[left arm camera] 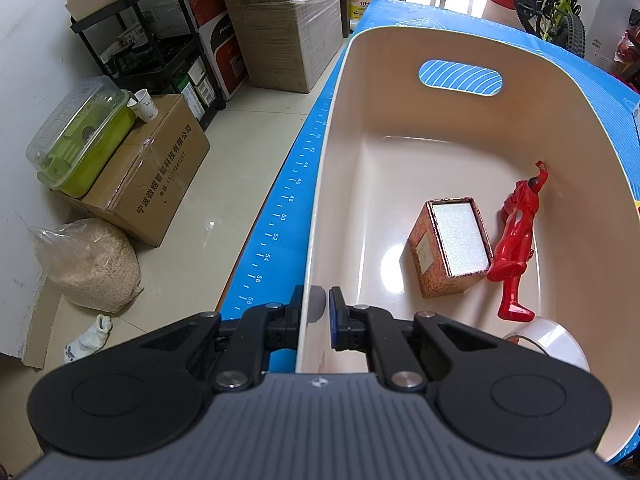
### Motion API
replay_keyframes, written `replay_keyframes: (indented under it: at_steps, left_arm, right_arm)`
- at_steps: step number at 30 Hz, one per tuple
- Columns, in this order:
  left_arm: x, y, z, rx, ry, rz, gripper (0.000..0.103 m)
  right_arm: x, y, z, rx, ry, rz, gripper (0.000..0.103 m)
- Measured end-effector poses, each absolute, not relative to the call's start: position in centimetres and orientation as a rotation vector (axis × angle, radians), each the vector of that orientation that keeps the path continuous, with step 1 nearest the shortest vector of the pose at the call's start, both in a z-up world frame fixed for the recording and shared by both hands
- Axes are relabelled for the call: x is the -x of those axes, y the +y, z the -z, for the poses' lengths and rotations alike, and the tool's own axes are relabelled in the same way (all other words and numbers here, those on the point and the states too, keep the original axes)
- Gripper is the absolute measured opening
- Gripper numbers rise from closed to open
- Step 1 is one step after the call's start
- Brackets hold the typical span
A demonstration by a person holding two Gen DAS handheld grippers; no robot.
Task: Organize rigid objects
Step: 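Move the right tool to the green-handled screwdriver and grasp its handle, then carry the screwdriver into the basket and open the right tool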
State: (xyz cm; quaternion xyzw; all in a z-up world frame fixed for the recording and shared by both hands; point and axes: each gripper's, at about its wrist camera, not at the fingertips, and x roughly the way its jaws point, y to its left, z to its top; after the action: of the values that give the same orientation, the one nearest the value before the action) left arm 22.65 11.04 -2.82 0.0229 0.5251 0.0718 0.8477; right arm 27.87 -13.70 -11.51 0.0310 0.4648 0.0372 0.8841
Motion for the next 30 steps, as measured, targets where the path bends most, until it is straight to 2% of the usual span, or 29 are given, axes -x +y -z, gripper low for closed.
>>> replay_keyframes:
  at_steps: [2,4,13,30]
  left_arm:
    - [-22.6,11.0,2.9,-0.051,1.108,-0.154,0.012]
    - [-22.6,11.0,2.9,-0.051,1.108,-0.154,0.012]
    - [-22.6,10.9,2.7,-0.048,1.106,-0.152,0.012]
    - [-22.5,10.8,2.7,-0.048,1.106,-0.151,0.012]
  right_arm:
    - [-27.8,-13.5,11.6,-0.045,0.955,-0.065,0.042]
    - [-27.7,-13.4,11.6,-0.038,0.952,-0.069,0.032]
    - [-27.3,-13.5,11.0,-0.02,0.956,-0.047,0.033]
    - [-24.1,-15.0,2.9,-0.175,0.676,0.009,0.033]
